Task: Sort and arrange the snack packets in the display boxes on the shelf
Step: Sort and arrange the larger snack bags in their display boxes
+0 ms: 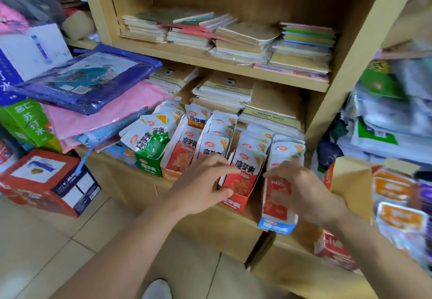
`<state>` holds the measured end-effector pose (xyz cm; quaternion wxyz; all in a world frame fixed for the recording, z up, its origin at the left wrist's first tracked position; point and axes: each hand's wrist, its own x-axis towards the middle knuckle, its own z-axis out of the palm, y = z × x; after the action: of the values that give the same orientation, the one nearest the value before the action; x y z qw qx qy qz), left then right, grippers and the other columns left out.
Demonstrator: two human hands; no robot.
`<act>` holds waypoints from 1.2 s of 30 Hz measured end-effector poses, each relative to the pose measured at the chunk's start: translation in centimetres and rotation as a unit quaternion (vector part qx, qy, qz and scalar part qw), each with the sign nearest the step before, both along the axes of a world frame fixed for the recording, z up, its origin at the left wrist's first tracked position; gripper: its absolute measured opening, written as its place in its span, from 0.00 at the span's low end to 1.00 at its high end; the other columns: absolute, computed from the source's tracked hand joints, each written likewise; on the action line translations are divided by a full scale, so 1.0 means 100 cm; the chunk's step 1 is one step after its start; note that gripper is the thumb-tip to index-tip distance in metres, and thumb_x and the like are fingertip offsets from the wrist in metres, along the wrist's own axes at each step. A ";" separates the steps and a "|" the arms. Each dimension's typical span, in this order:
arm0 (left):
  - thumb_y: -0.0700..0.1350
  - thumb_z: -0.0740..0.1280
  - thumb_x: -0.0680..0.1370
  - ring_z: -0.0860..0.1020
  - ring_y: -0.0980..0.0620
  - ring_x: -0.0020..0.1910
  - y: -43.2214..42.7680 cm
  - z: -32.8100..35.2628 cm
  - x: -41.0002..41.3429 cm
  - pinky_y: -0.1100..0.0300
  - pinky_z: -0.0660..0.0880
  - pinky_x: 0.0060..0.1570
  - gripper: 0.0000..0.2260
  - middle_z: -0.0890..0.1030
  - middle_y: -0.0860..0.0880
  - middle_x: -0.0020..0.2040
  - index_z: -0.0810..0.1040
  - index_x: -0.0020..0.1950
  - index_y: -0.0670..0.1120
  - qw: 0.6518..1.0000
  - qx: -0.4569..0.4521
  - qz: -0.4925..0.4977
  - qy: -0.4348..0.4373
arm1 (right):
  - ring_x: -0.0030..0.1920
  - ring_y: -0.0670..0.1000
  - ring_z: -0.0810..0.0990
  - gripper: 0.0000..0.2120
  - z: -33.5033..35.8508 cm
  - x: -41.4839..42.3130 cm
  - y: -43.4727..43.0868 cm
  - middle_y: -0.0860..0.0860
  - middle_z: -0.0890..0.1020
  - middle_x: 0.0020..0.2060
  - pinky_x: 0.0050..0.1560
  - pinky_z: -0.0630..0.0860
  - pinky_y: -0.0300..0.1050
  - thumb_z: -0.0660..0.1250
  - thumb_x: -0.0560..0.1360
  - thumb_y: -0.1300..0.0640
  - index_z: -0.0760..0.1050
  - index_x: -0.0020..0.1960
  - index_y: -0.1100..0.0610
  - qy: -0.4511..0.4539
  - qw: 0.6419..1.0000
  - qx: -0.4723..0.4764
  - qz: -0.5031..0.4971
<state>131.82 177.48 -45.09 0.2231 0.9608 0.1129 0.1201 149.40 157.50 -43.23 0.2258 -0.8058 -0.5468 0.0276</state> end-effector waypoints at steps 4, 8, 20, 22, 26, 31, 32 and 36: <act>0.61 0.67 0.78 0.60 0.55 0.68 -0.016 -0.010 0.010 0.58 0.47 0.68 0.14 0.68 0.62 0.68 0.79 0.63 0.62 0.995 0.089 -0.025 0.047 | 0.53 0.49 0.75 0.22 -0.005 0.015 -0.017 0.46 0.80 0.51 0.50 0.69 0.42 0.77 0.69 0.63 0.80 0.60 0.50 -0.047 0.999 0.000 -0.014; 0.58 0.69 0.78 0.62 0.56 0.61 -0.018 -0.017 0.016 0.55 0.52 0.66 0.07 0.76 0.64 0.58 0.85 0.51 0.59 0.995 0.101 -0.007 0.023 | 0.61 0.56 0.68 0.27 -0.010 0.024 -0.022 0.46 0.77 0.63 0.54 0.62 0.54 0.79 0.67 0.52 0.77 0.64 0.49 -0.167 0.982 -0.016 -0.088; 0.53 0.73 0.72 0.68 0.52 0.67 -0.037 -0.002 0.040 0.62 0.59 0.71 0.28 0.70 0.55 0.68 0.72 0.72 0.54 0.988 0.134 0.020 -0.075 | 0.52 0.56 0.70 0.23 -0.020 0.033 -0.013 0.48 0.81 0.54 0.50 0.63 0.54 0.79 0.65 0.60 0.80 0.58 0.53 -0.169 0.976 0.033 -0.131; 0.51 0.71 0.74 0.67 0.51 0.68 -0.039 -0.002 0.044 0.53 0.70 0.67 0.27 0.70 0.55 0.69 0.72 0.73 0.54 0.989 0.124 0.005 -0.078 | 0.49 0.54 0.68 0.16 -0.020 0.035 -0.015 0.47 0.80 0.49 0.48 0.60 0.51 0.80 0.66 0.58 0.81 0.51 0.53 -0.177 0.974 0.051 -0.129; 0.50 0.68 0.77 0.67 0.50 0.66 -0.053 0.000 0.050 0.56 0.67 0.66 0.18 0.73 0.57 0.66 0.77 0.68 0.56 0.985 0.137 -0.061 -0.090 | 0.44 0.49 0.66 0.12 -0.020 0.039 -0.018 0.42 0.77 0.37 0.48 0.60 0.50 0.81 0.65 0.55 0.77 0.39 0.52 -0.153 0.977 0.088 -0.120; 0.57 0.69 0.76 0.68 0.56 0.62 -0.072 -0.011 0.043 0.69 0.43 0.66 0.07 0.78 0.64 0.59 0.84 0.52 0.61 0.974 0.156 -0.161 -0.042 | 0.42 0.45 0.70 0.07 -0.005 0.038 -0.032 0.42 0.82 0.34 0.49 0.62 0.49 0.80 0.67 0.54 0.82 0.36 0.50 -0.124 0.985 0.104 -0.058; 0.58 0.69 0.76 0.69 0.56 0.61 -0.071 -0.016 0.042 0.66 0.44 0.68 0.06 0.79 0.65 0.58 0.85 0.49 0.61 0.973 0.159 -0.160 -0.046 | 0.42 0.44 0.72 0.06 0.000 0.036 -0.037 0.41 0.82 0.34 0.50 0.64 0.51 0.80 0.68 0.54 0.83 0.36 0.48 -0.110 0.988 0.100 -0.030; 0.58 0.65 0.78 0.71 0.55 0.60 -0.061 -0.028 0.039 0.51 0.67 0.62 0.10 0.80 0.62 0.56 0.86 0.48 0.59 0.976 0.144 -0.149 -0.059 | 0.47 0.41 0.79 0.08 0.008 0.027 -0.058 0.39 0.83 0.36 0.54 0.67 0.51 0.81 0.66 0.55 0.84 0.37 0.45 -0.048 0.994 0.079 0.061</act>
<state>135.69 171.38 -47.94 0.1042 0.9800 -0.0638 0.1572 152.07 151.71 -42.41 0.2604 -0.7510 -0.6054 -0.0411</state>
